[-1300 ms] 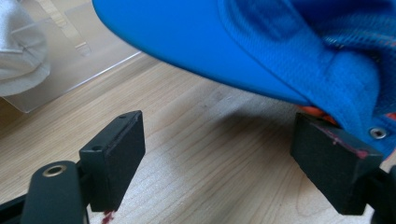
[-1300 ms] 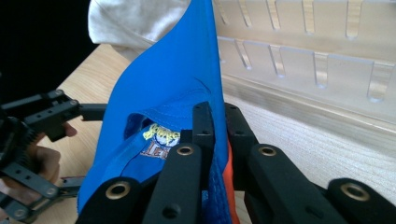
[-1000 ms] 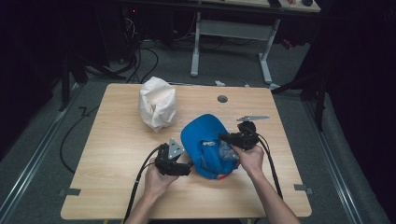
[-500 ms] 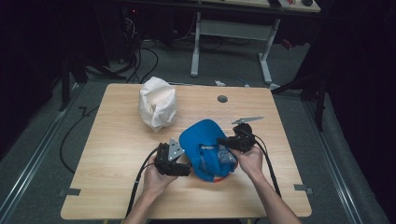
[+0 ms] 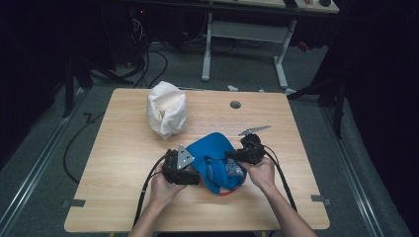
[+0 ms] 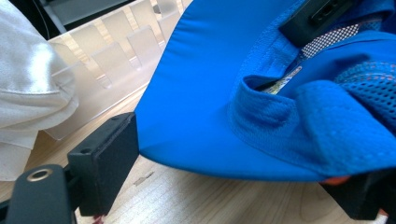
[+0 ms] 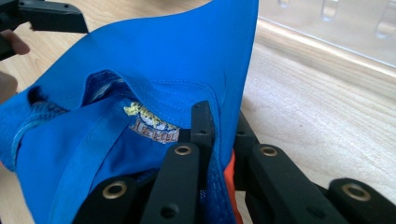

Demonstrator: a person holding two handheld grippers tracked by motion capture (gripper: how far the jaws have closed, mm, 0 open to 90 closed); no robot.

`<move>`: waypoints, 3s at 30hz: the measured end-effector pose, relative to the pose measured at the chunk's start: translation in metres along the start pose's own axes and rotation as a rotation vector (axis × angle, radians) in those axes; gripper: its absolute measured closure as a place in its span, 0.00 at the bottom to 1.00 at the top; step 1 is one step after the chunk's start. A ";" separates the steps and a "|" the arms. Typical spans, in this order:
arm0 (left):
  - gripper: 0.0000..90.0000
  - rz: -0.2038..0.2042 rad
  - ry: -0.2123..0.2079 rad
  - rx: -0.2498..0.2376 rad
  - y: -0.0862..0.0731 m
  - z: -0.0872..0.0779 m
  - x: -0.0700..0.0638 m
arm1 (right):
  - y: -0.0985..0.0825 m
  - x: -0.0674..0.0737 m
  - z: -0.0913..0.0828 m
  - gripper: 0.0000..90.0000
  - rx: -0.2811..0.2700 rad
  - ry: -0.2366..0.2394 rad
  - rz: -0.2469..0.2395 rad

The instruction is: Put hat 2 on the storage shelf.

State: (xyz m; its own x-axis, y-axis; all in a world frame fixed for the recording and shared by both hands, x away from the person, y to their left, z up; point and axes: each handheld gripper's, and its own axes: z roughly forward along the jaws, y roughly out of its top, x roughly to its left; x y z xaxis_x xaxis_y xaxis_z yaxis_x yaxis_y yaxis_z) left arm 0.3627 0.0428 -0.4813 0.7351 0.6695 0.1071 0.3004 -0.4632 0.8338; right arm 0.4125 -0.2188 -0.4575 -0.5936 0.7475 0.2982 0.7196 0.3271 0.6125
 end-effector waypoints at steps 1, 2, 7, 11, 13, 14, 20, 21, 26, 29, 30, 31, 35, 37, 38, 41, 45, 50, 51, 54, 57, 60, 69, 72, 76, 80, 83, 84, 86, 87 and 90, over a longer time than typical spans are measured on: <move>0.17 0.004 -0.013 -0.001 0.000 0.001 -0.001 | 0.000 0.000 0.000 0.94 0.000 0.008 -0.005; 0.18 0.009 -0.013 0.001 0.000 0.001 -0.002 | 0.000 0.001 0.001 0.94 0.003 0.023 -0.005; 0.29 0.030 -0.029 0.009 -0.001 0.003 -0.005 | 0.000 0.005 0.003 0.94 0.006 0.043 -0.017; 0.43 0.034 -0.052 0.005 -0.001 0.000 -0.003 | 0.000 0.002 0.002 0.94 0.006 0.065 -0.017; 0.50 0.034 -0.062 0.001 -0.001 -0.001 -0.002 | 0.000 0.003 0.000 0.94 0.004 0.071 -0.014; 0.55 0.035 -0.066 0.000 -0.001 -0.001 -0.002 | 0.000 0.003 0.000 0.94 0.003 0.074 -0.013; 0.77 0.056 -0.072 0.008 0.000 -0.003 -0.002 | 0.000 0.001 0.002 0.93 0.005 0.090 -0.005; 0.81 0.053 -0.074 0.005 0.000 -0.003 -0.002 | 0.000 0.001 0.002 0.93 0.005 0.095 -0.004; 0.87 0.071 -0.061 0.004 0.004 -0.007 -0.001 | 0.001 0.000 0.000 0.93 -0.008 0.112 0.005; 0.89 0.083 -0.059 0.005 0.006 -0.009 0.000 | 0.001 -0.001 -0.001 0.92 -0.012 0.119 0.013; 0.90 0.084 -0.060 0.005 0.007 -0.009 0.000 | 0.001 -0.002 -0.001 0.91 -0.016 0.125 0.015; 0.91 0.085 -0.062 0.004 0.007 -0.009 0.000 | 0.001 -0.002 -0.001 0.90 -0.021 0.124 0.012; 0.94 0.083 -0.074 0.007 0.009 -0.009 0.000 | 0.002 -0.003 -0.004 0.79 -0.045 0.123 0.027; 0.94 0.084 -0.076 0.003 0.009 -0.011 0.001 | 0.002 -0.004 -0.006 0.73 -0.063 0.125 0.044; 0.94 0.081 -0.081 0.001 0.010 -0.012 0.001 | 0.002 -0.005 -0.007 0.71 -0.072 0.125 0.046; 0.95 0.073 -0.091 -0.007 0.012 -0.014 0.003 | 0.002 -0.007 -0.010 0.60 -0.095 0.128 0.066; 0.95 0.056 -0.121 -0.022 0.018 -0.017 0.006 | 0.004 -0.012 -0.018 0.48 -0.174 0.129 0.087; 0.95 0.072 -0.143 -0.008 0.026 -0.016 0.004 | 0.006 -0.013 -0.031 0.43 -0.265 0.130 0.091; 0.95 0.083 -0.138 0.008 0.027 -0.015 0.002 | 0.006 -0.014 -0.034 0.42 -0.284 0.138 0.097; 0.95 0.083 -0.151 0.018 0.027 -0.013 0.002 | 0.005 -0.021 -0.045 0.41 -0.341 0.150 0.130; 0.95 0.033 -0.161 0.001 0.029 -0.016 0.009 | 0.002 -0.024 -0.052 0.41 -0.350 0.114 0.116; 0.95 -0.010 -0.166 -0.010 0.034 -0.019 0.018 | -0.004 -0.027 -0.058 0.42 -0.384 0.072 0.101; 0.95 -0.140 -0.185 -0.033 0.055 -0.025 0.041 | -0.042 -0.041 -0.058 0.45 -0.355 -0.108 0.082; 0.95 -0.183 -0.188 -0.042 0.066 -0.023 0.049 | -0.060 -0.044 -0.045 0.45 -0.302 -0.166 0.073; 0.95 -0.233 -0.193 -0.047 0.078 -0.019 0.060 | -0.083 -0.047 -0.029 0.45 -0.254 -0.240 0.054; 0.95 -0.288 -0.191 -0.060 0.089 -0.016 0.072 | -0.097 -0.048 -0.020 0.45 -0.245 -0.301 0.041; 0.95 -0.344 -0.196 -0.073 0.094 -0.014 0.082 | -0.104 -0.050 -0.017 0.45 -0.246 -0.324 0.048; 0.95 -0.374 -0.197 -0.075 0.096 -0.012 0.087 | -0.105 -0.050 -0.017 0.45 -0.246 -0.330 0.046; 0.95 -0.419 -0.199 -0.082 0.097 -0.010 0.094 | -0.107 -0.052 -0.015 0.45 -0.239 -0.340 0.046; 0.95 -0.436 -0.199 -0.083 0.098 -0.009 0.096 | -0.108 -0.052 -0.014 0.46 -0.228 -0.345 0.053; 0.95 -0.499 -0.194 -0.093 0.099 -0.007 0.104 | -0.109 -0.052 -0.015 0.46 -0.241 -0.353 0.063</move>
State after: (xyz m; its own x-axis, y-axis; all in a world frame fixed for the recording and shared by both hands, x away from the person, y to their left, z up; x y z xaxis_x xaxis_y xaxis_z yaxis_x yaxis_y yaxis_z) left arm 0.4646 0.0702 -0.3840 0.6184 0.6712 -0.4088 0.5931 -0.0573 0.8031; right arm 0.3603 -0.3020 -0.5289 -0.3618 0.9272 0.0975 0.6205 0.1614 0.7674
